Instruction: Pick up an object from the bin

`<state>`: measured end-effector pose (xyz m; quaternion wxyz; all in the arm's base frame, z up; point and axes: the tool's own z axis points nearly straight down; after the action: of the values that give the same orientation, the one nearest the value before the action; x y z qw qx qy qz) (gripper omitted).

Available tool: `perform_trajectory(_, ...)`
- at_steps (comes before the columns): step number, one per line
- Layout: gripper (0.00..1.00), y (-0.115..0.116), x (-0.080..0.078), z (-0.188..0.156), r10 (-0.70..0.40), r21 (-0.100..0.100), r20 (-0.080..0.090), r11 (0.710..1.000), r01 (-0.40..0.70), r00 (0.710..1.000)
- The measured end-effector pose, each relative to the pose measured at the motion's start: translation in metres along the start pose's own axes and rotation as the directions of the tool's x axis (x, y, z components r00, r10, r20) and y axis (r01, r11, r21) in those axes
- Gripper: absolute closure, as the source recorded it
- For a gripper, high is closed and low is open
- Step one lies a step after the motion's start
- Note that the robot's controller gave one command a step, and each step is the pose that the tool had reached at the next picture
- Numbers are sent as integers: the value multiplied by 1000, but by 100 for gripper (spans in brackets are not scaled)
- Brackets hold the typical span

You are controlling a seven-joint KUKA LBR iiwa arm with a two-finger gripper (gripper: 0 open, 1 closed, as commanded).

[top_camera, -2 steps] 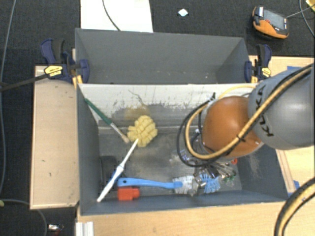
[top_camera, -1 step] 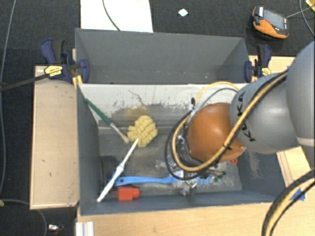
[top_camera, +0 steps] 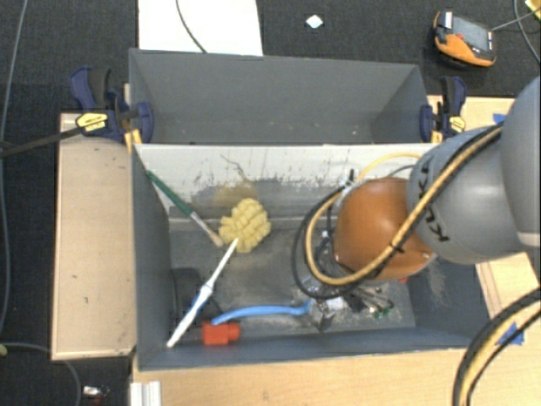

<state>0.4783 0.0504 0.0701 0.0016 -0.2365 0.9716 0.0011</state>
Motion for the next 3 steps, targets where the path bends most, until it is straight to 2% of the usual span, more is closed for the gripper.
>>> perform_trajectory(1,100,0,0,0,0,0,0,1000,0,1000)
perform_trajectory(2,100,1,2,-13,1,-4,-9,1000,-1,1000)
perform_trajectory(3,100,1,1,-44,2,-2,-4,1000,-2,1000)
